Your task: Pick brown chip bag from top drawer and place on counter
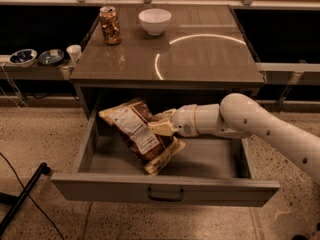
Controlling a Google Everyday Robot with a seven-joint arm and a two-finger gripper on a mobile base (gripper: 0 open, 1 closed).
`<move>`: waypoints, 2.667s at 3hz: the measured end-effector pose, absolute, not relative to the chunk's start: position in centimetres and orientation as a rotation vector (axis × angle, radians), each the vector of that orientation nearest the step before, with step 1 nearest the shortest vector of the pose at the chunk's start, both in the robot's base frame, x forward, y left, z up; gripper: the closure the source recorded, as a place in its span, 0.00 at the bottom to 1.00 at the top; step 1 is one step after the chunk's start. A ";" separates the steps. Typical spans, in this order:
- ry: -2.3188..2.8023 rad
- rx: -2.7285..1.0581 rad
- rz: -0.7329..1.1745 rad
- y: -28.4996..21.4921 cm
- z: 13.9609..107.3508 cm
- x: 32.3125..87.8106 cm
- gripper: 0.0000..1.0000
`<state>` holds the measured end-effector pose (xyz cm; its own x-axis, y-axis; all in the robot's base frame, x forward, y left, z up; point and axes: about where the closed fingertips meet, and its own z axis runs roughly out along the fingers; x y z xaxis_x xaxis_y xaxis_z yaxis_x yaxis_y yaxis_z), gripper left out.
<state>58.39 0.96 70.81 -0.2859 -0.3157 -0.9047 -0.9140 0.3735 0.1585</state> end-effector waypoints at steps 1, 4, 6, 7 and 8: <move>1.577 -1.104 1.082 0.6 74.1 56.6 0.93; 1.492 -1.273 0.891 -4.3 83.1 52.6 1.00; 1.583 -1.348 0.631 -9.6 94.7 58.6 1.00; 1.651 -1.354 0.575 -11.0 97.3 62.1 1.00; 1.736 -1.315 0.507 -12.6 98.7 66.7 1.00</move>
Offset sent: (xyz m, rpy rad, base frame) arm -0.0759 -0.0461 0.0862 0.2973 -0.1549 0.2557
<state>66.74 -12.61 98.65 -0.0579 -0.5600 -0.8265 -0.9168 0.3575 -0.1779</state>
